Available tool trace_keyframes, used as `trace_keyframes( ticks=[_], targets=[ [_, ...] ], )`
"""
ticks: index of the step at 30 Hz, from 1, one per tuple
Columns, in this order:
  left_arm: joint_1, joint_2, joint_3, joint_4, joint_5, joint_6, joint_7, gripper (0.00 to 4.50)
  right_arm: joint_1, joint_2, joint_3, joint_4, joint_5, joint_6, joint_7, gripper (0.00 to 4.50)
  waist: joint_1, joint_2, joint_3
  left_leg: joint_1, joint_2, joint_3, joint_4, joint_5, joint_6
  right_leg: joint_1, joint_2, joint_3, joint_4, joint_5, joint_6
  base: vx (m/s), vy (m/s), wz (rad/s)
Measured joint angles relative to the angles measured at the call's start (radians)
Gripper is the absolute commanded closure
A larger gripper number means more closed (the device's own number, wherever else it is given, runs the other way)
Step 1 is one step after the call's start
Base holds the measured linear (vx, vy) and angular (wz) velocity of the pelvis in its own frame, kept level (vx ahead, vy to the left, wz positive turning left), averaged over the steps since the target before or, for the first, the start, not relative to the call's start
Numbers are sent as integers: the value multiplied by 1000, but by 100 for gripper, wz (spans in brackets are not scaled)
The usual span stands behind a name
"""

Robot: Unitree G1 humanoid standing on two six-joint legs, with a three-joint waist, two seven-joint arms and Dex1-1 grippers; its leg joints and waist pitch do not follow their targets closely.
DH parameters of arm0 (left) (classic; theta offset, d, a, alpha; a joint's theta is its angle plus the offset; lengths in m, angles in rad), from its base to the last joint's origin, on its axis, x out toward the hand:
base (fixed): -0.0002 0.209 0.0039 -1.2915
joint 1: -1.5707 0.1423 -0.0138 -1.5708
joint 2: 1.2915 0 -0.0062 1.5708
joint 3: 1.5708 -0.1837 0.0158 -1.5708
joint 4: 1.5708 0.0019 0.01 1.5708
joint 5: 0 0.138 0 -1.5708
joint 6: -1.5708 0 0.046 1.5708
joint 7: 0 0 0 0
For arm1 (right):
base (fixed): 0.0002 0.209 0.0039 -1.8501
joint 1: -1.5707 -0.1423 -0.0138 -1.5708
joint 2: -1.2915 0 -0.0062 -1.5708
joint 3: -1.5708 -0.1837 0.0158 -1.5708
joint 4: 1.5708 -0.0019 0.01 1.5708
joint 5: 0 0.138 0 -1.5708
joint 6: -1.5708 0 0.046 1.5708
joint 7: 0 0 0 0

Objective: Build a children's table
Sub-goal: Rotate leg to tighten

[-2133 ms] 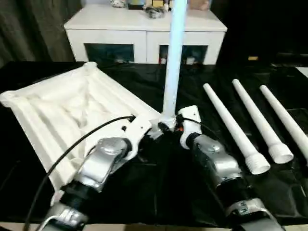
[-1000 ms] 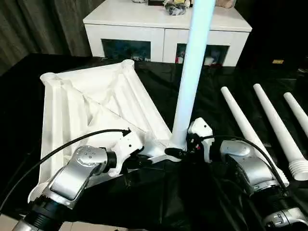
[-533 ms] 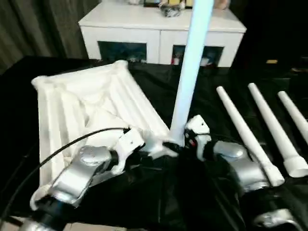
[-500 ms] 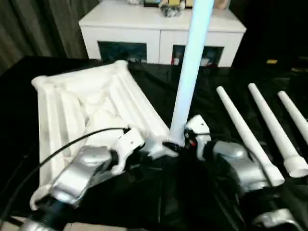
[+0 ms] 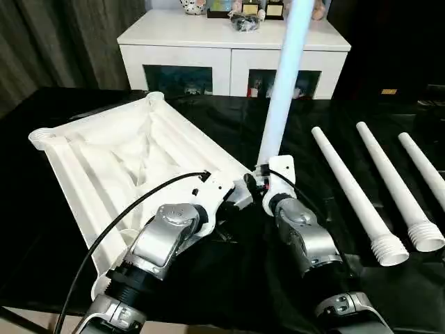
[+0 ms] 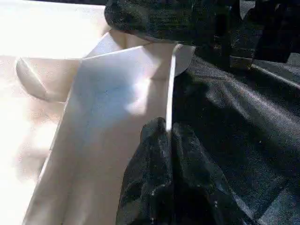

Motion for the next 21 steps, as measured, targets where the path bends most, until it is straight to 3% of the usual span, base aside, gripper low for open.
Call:
trace_keyframes(
  ticks=[4, 8, 12, 21],
  targets=[
    [8, 36, 4, -18, 3, -12, 5, 450, 15, -14, 22, -11, 2, -1, 56, 74, -9, -2, 2, -5, 1, -4, -1, 0, 0, -5, 1, -4, 1, 0, 0, 0, 0, 0],
    [34, 74, 1, -63, 0, -16, -35, 450, 17, -83, 69, -56, 1, 2, 174, 74, -11, -3, 2, -4, 2, -4, -6, 0, 0, -7, 2, -4, 2, 0, 0, 0, 0, 0],
    [73, 150, -5, -131, -30, -17, -134, 450, 50, -190, 100, -144, 22, -1, 357, 74, 1, -3, 2, -4, 2, -3, -8, 0, 0, -7, 2, -4, 4, 3, -2, 0, 0, 0],
    [120, 255, -21, -233, -87, -10, -290, 450, 87, -365, 150, -200, 82, -34, 708, 74, 13, -3, 2, -6, 4, -1, -8, 0, 8, -9, 2, -4, 4, 5, -6, 43, 2, 3]
  ],
)
